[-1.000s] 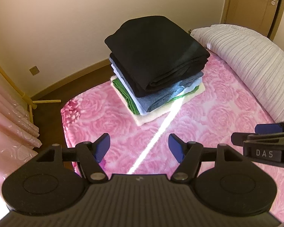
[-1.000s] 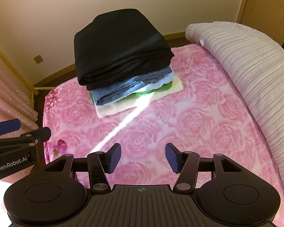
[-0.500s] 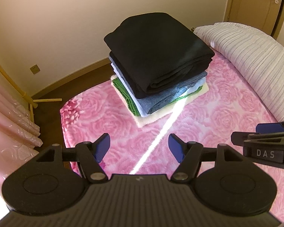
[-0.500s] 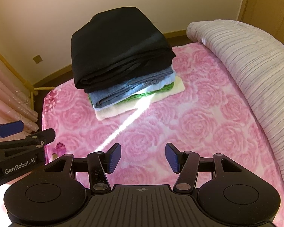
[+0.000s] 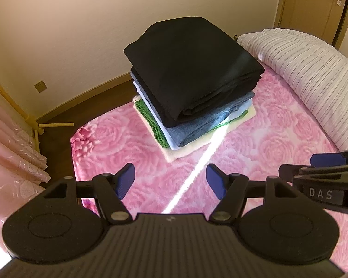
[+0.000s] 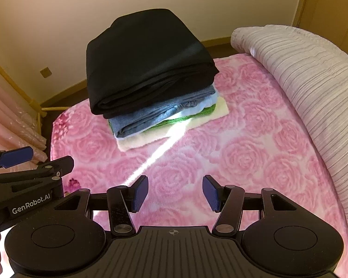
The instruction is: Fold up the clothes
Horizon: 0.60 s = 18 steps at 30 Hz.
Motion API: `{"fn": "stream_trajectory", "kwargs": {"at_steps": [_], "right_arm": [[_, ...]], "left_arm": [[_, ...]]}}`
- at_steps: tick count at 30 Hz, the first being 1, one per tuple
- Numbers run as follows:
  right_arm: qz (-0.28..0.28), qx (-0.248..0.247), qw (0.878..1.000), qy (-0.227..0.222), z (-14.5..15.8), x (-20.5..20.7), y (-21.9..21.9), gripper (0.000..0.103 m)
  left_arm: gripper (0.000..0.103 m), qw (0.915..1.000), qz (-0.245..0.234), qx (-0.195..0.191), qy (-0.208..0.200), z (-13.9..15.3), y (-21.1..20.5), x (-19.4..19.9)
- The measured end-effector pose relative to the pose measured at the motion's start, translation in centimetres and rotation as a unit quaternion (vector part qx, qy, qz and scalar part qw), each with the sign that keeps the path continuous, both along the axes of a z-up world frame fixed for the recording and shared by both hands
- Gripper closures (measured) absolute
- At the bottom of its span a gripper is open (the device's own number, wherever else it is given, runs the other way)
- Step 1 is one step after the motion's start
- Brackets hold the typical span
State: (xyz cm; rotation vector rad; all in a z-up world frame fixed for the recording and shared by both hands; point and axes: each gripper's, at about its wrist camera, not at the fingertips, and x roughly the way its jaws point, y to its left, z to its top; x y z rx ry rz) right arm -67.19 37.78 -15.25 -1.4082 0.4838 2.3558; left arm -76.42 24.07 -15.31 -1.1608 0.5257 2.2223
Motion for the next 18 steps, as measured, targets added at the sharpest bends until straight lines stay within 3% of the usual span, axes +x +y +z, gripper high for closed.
{"fn": "stream_trajectory", "kwargs": {"at_steps": [18], "right_arm": [[-0.004,0.000,1.000,0.000,0.38,-0.65,-0.53,0.047]], "left_arm": [[0.039,0.9997,-0.004,0.009,0.024,0.44,-0.25,-0.40]]}}
